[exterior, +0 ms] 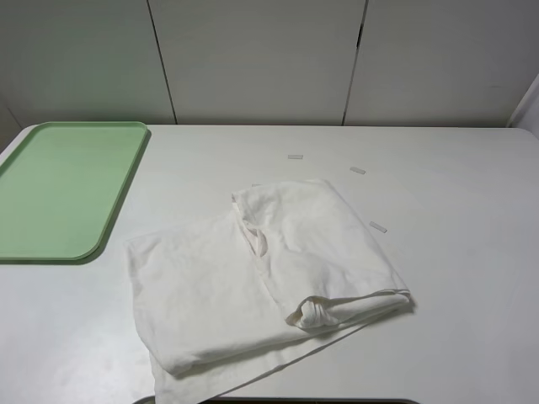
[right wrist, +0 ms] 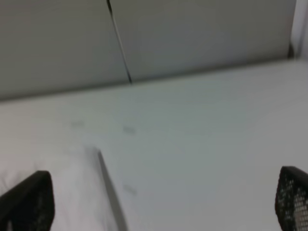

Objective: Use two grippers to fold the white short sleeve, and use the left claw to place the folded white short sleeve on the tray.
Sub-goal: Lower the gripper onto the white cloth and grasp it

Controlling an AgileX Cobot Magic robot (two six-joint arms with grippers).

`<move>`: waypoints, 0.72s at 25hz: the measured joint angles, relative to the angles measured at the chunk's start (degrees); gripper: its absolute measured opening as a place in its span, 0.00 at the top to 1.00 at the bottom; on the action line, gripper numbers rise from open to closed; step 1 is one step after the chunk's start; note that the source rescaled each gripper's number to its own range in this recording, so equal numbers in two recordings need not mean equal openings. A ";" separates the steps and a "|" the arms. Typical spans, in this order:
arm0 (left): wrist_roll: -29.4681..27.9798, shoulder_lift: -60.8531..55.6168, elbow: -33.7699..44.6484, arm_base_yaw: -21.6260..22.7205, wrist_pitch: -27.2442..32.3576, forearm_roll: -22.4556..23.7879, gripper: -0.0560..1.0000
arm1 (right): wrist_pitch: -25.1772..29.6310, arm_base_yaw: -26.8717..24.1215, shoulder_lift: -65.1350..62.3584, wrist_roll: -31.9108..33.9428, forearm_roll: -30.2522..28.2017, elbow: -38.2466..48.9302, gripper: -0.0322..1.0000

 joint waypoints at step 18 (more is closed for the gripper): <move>0.00 0.00 0.00 0.00 0.00 0.00 0.00 | 2.50 1.86 -8.65 -2.86 -6.32 1.98 0.00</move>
